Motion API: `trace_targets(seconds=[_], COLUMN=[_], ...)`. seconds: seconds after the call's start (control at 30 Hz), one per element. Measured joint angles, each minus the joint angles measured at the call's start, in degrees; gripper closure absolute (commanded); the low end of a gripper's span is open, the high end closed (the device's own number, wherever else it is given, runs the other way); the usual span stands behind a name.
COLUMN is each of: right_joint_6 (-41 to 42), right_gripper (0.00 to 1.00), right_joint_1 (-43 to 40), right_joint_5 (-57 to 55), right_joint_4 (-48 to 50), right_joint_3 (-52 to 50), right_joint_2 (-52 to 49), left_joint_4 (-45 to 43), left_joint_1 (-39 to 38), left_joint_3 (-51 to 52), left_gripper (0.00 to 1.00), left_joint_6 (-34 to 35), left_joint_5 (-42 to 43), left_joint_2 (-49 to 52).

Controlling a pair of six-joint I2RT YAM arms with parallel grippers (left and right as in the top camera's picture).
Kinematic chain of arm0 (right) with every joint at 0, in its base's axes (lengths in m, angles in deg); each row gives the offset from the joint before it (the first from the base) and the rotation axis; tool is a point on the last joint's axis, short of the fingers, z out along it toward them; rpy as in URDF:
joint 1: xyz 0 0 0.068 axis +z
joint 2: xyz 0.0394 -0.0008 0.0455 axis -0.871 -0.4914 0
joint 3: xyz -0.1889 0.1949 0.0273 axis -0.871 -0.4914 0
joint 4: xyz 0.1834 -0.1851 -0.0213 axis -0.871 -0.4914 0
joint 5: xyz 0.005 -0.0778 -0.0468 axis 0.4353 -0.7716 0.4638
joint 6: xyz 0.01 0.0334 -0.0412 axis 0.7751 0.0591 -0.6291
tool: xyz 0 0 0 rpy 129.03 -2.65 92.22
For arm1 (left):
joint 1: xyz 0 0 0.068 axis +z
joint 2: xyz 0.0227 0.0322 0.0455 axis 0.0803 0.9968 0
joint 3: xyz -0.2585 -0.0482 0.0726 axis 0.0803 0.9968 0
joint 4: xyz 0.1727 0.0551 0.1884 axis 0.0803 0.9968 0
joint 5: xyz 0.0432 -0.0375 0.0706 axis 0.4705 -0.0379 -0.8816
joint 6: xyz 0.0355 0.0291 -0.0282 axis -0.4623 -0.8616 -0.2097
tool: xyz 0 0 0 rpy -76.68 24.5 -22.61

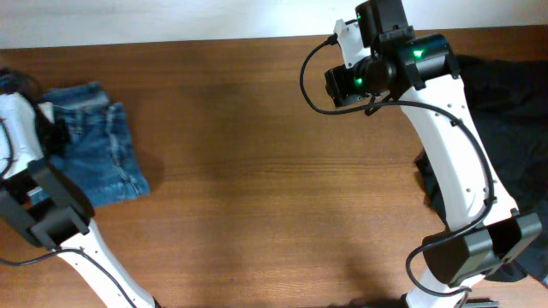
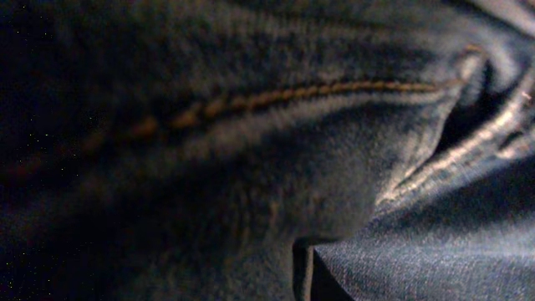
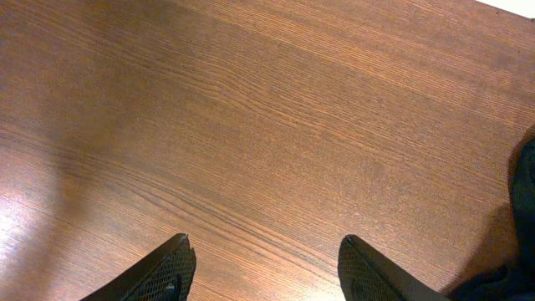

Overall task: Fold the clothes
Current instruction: 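Release the right gripper and carry the jeans leftward with the left gripper, then lay the jeans at the table's left edge and press with the left gripper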

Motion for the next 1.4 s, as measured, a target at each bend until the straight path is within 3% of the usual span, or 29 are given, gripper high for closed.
trace_targets(seconds=[0.4,0.43,0.47,0.5,0.53,0.97,1.13,1.17,1.23,1.27,1.3,1.4], right_joint_6=[-0.04,-0.02,0.00,0.02,-0.02,-0.04,-0.04,-0.02,-0.02,0.00,0.00,0.00], right_gripper=[0.40,0.40,0.40,0.40,0.40,0.40,0.40,0.40,0.40,0.40,0.40,0.40], right_joint_1=[0.00,0.00,0.00,0.00,0.00,0.00,0.00,0.00,0.00,0.00,0.00,0.00], right_joint_5=[-0.15,-0.15,-0.15,-0.15,-0.15,-0.15,-0.15,-0.17,-0.15,-0.15,-0.17,-0.15], right_joint_4=[-0.28,-0.50,-0.68,-0.76,-0.79,-1.18,-1.18,-1.18,-1.18,-1.18,-1.18,-1.18], right_joint_3=[0.00,0.00,0.00,0.00,0.00,0.00,0.00,0.00,0.00,0.00,0.00,0.00], right_joint_2=[0.00,0.00,0.00,0.00,0.00,0.00,0.00,0.00,0.00,0.00,0.00,0.00], left_joint_4=[-11.26,-11.39,-11.50,-11.52,-11.54,-12.20,-10.99,-10.64,-9.25,-8.46,-7.37,-4.70], left_joint_1=[0.33,0.26,0.22,0.22,0.22,0.28,0.11,-0.13,-1.11,-1.66,-2.62,-5.68], left_joint_3=[-0.31,-0.31,-0.31,-0.31,-0.31,-0.66,-0.66,-0.66,-1.18,-1.49,-1.60,-1.60], left_gripper=[1.00,0.95,0.80,0.21,0.01,0.01,0.02,0.20,0.65,0.77,0.86,0.88], left_joint_6=[-6.14,-6.78,-7.43,-7.93,-8.17,-5.97,-4.39,-4.42,-4.22,-4.17,-4.17,-4.26], left_joint_5=[1.44,1.62,1.81,1.97,2.03,-2.08,7.43,10.12,16.87,19.21,21.97,26.29], left_joint_2=[0.00,0.00,0.00,0.00,0.00,-1.25,-6.19,-7.26,-9.01,-9.40,-9.84,-9.88])
